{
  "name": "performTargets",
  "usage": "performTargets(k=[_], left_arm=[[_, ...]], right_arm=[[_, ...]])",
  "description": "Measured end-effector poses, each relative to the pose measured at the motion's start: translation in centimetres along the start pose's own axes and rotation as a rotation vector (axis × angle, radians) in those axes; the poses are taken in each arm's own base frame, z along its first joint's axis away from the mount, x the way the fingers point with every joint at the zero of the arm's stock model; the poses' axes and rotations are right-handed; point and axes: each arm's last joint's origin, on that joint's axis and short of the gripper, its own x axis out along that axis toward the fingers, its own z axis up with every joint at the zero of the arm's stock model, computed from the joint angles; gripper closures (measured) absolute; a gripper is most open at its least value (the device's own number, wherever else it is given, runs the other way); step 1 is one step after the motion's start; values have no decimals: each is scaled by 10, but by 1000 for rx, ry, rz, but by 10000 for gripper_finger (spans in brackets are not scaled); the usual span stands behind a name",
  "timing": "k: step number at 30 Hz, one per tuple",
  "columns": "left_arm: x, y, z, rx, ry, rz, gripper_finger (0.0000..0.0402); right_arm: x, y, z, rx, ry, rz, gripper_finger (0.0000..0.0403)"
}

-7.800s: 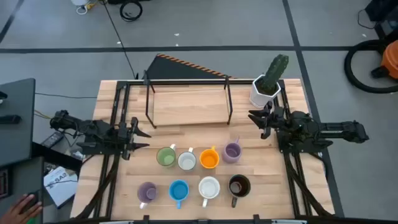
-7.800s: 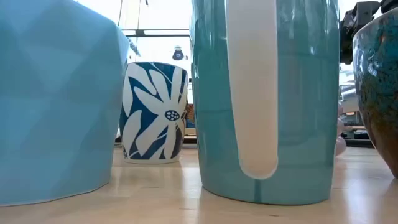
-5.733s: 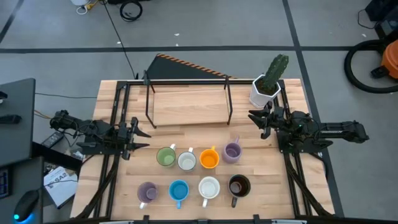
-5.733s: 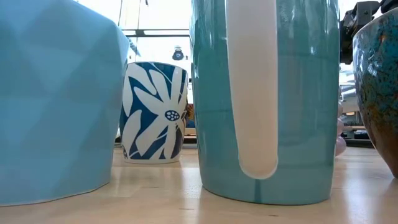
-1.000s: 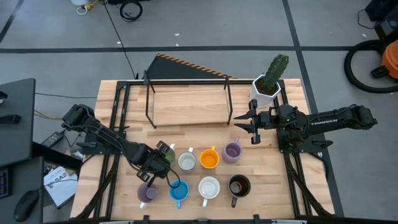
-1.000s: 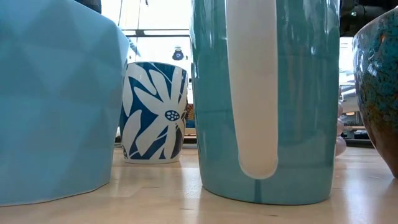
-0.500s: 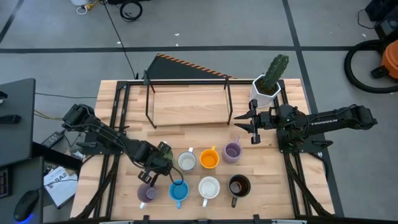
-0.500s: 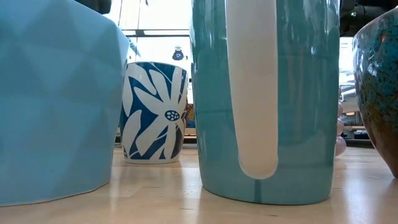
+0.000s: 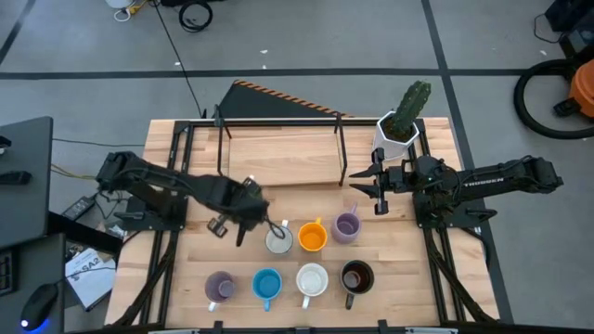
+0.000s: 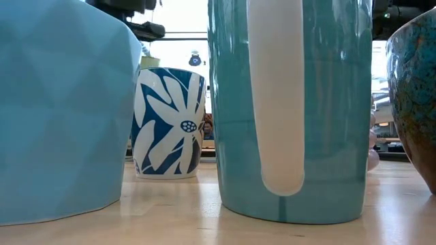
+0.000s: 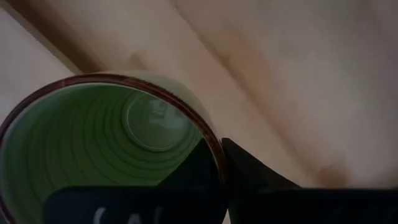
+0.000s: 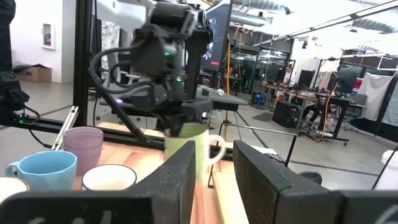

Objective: Place coffee mugs
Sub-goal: Put the light green mug on the shelf

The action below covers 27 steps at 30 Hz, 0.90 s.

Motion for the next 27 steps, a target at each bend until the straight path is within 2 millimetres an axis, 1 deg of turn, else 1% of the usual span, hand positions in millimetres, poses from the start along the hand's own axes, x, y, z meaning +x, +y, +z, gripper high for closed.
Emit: performTargets(k=[2, 4, 9, 14, 17, 20, 23, 27], left_arm=[[3, 9, -6, 66, 17, 10, 375], [6, 20, -14, 97, 25, 8, 375], [15, 50, -40, 53, 51, -17, 374], [23, 76, -65, -5, -14, -48, 373], [27, 89, -81, -31, -20, -41, 373], [32, 99, -98, -37, -14, -31, 373], [41, 106, -114, -8, -6, -33, 373], [52, 116, -127, 6, -9, 7, 373]], right_arm=[[0, 0, 0, -2, 0, 0, 289], [0, 0, 0, -2, 0, 2, 289], [0, 0, 0, -2, 4, 3, 289], [0, 0, -1, -2, 9, 4, 289], [0, 0, -1, -2, 9, 4, 289], [0, 0, -1, -2, 8, 4, 289], [0, 0, -1, -2, 8, 4, 289], [0, 0, -1, -2, 8, 5, 289]])
